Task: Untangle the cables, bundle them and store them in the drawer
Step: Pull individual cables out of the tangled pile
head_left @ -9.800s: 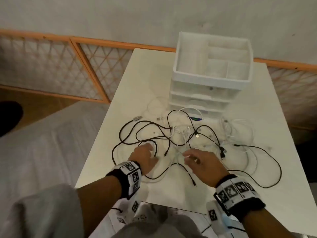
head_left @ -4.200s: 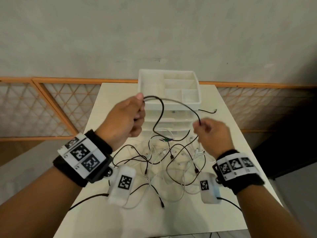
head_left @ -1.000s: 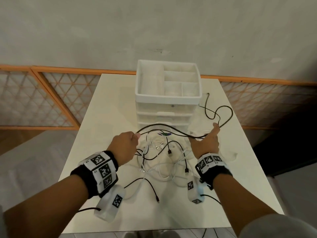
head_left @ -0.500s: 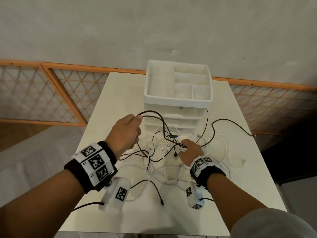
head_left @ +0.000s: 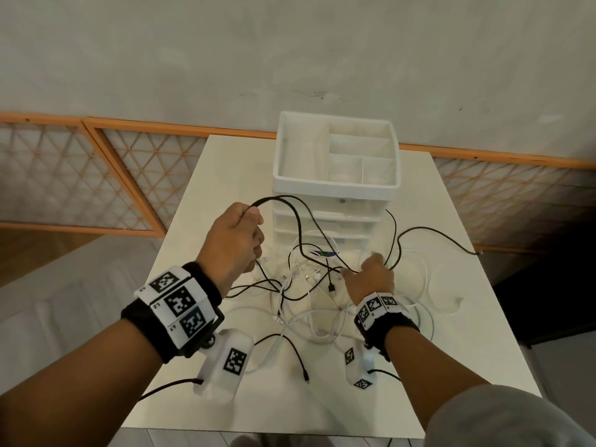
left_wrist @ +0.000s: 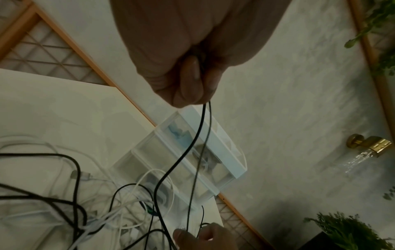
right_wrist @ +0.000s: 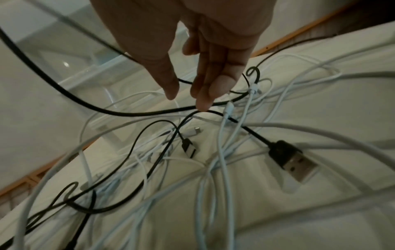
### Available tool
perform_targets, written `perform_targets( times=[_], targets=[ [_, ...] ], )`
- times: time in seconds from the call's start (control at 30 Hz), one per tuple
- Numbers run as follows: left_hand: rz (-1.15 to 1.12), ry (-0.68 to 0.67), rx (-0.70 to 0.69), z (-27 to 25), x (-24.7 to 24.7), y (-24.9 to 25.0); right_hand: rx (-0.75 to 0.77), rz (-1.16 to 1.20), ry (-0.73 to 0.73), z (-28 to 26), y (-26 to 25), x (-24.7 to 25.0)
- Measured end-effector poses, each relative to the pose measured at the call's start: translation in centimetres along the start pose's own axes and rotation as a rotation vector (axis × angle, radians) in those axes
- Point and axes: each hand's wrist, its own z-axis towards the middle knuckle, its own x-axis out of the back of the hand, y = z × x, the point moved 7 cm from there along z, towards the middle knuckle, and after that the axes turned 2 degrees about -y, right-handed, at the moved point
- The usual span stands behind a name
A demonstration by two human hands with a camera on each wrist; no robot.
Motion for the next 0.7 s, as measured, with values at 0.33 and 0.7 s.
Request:
perform_targets(
  times=[0.33, 0.7],
  targets=[
    [0.09, -0.137, -0.149, -1.2, -0.8, 2.8, 0.114, -0.202, -0.1, 0.8, -0.3, -2.0],
    [0.154, -0.061, 0.002, -0.5, -0.7, -0.3, 0.095, -0.271, -0.178, 2.2, 1.2, -1.6]
  ],
)
